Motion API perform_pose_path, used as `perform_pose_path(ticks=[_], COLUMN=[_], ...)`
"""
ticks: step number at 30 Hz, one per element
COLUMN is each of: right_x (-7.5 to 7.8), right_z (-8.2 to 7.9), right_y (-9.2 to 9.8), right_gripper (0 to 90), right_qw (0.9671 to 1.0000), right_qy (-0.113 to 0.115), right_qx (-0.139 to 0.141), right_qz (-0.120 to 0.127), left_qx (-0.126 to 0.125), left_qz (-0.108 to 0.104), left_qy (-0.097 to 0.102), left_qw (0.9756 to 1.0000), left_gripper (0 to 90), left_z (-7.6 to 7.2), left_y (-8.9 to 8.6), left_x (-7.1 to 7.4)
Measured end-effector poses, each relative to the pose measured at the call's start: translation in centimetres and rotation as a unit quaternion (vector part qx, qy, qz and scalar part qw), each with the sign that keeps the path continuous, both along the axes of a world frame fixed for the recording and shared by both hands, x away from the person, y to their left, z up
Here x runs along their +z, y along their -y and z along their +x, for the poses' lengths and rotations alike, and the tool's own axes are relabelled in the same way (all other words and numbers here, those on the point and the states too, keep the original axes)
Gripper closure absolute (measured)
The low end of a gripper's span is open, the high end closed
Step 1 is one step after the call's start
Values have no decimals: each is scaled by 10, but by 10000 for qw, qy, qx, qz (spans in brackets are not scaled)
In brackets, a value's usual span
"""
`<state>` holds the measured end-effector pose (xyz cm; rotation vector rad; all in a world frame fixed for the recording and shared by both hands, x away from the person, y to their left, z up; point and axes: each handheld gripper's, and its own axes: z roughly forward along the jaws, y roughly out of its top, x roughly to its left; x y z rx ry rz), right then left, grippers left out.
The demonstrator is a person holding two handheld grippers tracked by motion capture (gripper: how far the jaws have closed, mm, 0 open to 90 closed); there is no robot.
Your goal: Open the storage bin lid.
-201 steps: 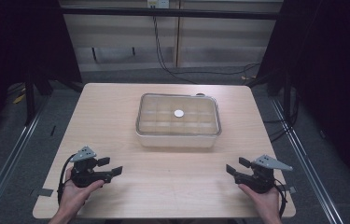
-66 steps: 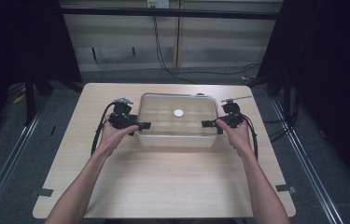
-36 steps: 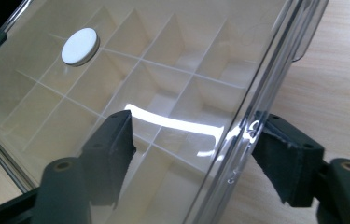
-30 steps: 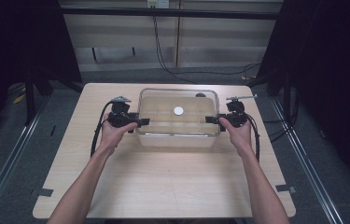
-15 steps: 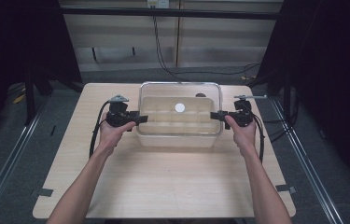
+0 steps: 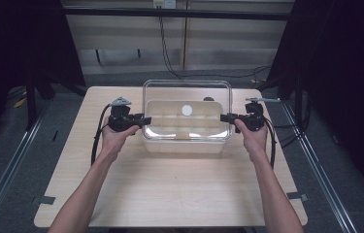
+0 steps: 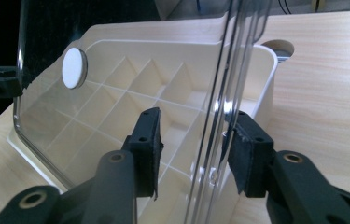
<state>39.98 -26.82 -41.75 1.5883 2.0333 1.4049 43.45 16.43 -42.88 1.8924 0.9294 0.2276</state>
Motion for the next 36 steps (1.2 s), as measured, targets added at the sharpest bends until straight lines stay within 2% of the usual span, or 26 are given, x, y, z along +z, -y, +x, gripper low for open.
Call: perform_pose_path(ticks=[4, 12, 25, 36], right_x=[4, 6, 8, 15], right_z=[-1, -3, -5, -8], right_y=[-1, -2, -3, -1], right_gripper=[609, 624, 650, 659], right_qw=[10000, 10000, 9999, 9997], right_qy=[46, 21, 75, 185], right_qx=[-21, 22, 106, 101], right_qz=[-12, 3, 74, 130], left_qx=[0, -3, -51, -57], left_qz=[-135, -244, -274, -421], left_qy=[12, 77, 228, 226], left_qw=[9999, 9997, 9994, 9988], left_gripper=[629, 665, 695, 708], left_z=[-1, -4, -9, -12], left_y=[-4, -9, -15, -16], left_x=[2, 9, 16, 20])
